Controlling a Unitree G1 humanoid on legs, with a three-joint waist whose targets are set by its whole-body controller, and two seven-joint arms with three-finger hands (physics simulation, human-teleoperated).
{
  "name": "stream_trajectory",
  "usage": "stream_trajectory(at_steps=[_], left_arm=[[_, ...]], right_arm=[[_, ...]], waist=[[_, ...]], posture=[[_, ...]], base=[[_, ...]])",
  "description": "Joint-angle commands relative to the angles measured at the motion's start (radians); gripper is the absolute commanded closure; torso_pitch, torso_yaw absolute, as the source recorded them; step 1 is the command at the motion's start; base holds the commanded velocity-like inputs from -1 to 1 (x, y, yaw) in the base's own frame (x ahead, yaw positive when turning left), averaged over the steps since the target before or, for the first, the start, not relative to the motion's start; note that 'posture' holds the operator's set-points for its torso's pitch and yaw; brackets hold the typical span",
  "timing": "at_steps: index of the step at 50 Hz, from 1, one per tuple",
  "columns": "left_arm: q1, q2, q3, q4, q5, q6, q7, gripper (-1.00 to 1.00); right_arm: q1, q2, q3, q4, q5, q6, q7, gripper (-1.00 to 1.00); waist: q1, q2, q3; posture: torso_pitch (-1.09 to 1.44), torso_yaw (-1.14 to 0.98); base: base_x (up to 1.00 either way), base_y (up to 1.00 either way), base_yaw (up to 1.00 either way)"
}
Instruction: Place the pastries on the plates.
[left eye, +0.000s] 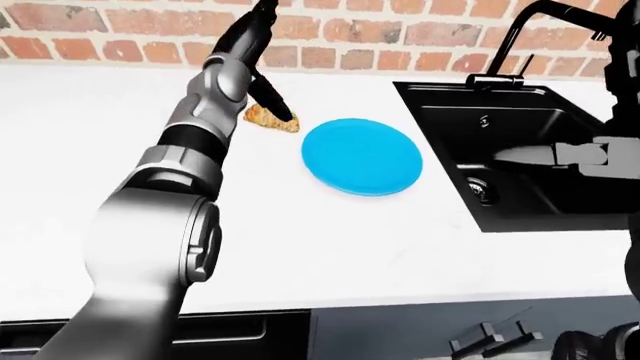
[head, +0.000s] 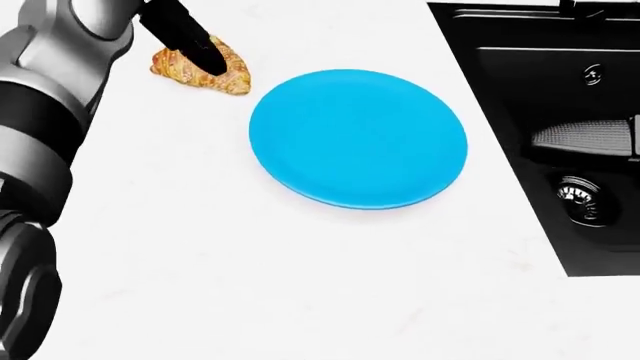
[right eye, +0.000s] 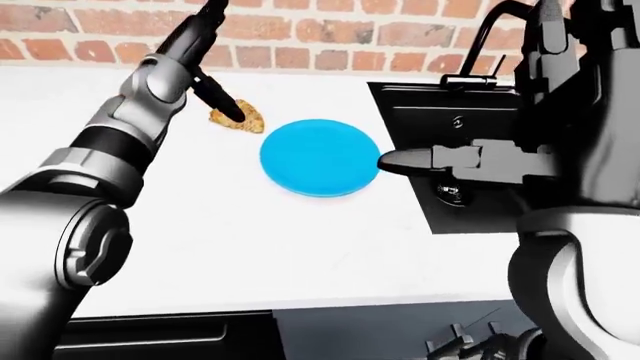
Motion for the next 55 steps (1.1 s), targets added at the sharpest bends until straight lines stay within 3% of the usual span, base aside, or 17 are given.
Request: stream_trajectory(at_steps=[1, 4, 8, 14, 18, 26, 35, 44, 51, 55], left_arm=[[-0.05, 0.01, 0.006, -0.045, 0.057, -0.006, 0.028, -1.0], [-0.059, 0.009, 0.033, -0.043, 0.077, 0.021, -0.016, -1.0], [-0.082, 0.019, 0.043, -0.041, 0.103, 0.058, -0.169, -1.0], [-0.117, 0.036, 0.042, -0.035, 0.185, 0.063, -0.221, -1.0], [-0.142, 0.031, 0.072, -0.034, 0.194, 0.085, -0.225, -1.0], [-0.162, 0.005, 0.17, -0.037, 0.079, 0.164, -0.211, -1.0], [-0.187, 0.004, 0.162, -0.037, 0.044, 0.185, -0.202, -1.0], [-0.181, -0.002, 0.157, -0.036, 0.027, 0.189, -0.175, -1.0], [-0.17, -0.004, 0.161, -0.036, 0.018, 0.194, -0.15, -1.0], [-0.164, -0.003, 0.154, -0.035, 0.024, 0.185, -0.134, -1.0]], right_arm=[[0.0, -0.043, -0.002, -0.008, 0.118, -0.07, -0.105, -1.0], [0.036, -0.08, 0.005, -0.008, 0.174, -0.117, -0.159, -1.0], [0.058, -0.109, 0.014, -0.008, 0.21, -0.147, -0.194, -1.0], [0.073, -0.109, 0.045, -0.008, 0.198, -0.172, -0.204, -1.0], [0.074, -0.113, 0.039, -0.008, 0.202, -0.171, -0.204, -1.0], [0.108, -0.158, 0.005, -0.008, 0.26, -0.205, -0.229, -1.0], [0.104, -0.147, 0.007, -0.008, 0.245, -0.201, -0.216, -1.0], [0.127, -0.212, -0.051, -0.008, 0.307, -0.242, -0.266, -1.0], [0.153, -0.341, -0.213, -0.008, 0.495, -0.259, -0.372, -1.0], [0.196, -0.39, -0.276, -0.005, 0.555, -0.289, -0.406, -1.0]], waist=[[0.001, -0.002, -0.03], [0.001, -0.006, -0.027], [0.003, -0.011, -0.021], [0.004, -0.017, -0.011], [0.005, -0.02, -0.005], [0.007, -0.025, 0.01], [0.006, -0.025, 0.026], [0.009, -0.027, 0.041], [0.012, -0.031, 0.057], [0.013, -0.037, 0.068]], posture=[[0.0, 0.0], [0.0, 0.0], [0.01, 0.0], [0.03, 0.0], [0.04, 0.0], [0.06, 0.0], [0.09, 0.0], [0.12, 0.0], [0.14, 0.0], [0.15, 0.0]], base=[[0.0, 0.0, 0.0], [0.0, 0.0, 0.0], [0.0, 0.0, 0.0], [0.0, 0.0, 0.0], [0.0, 0.0, 0.0], [0.0, 0.0, 0.0], [0.0, 0.0, 0.0], [0.0, 0.0, 0.0], [0.0, 0.0, 0.0], [0.0, 0.0, 0.0]])
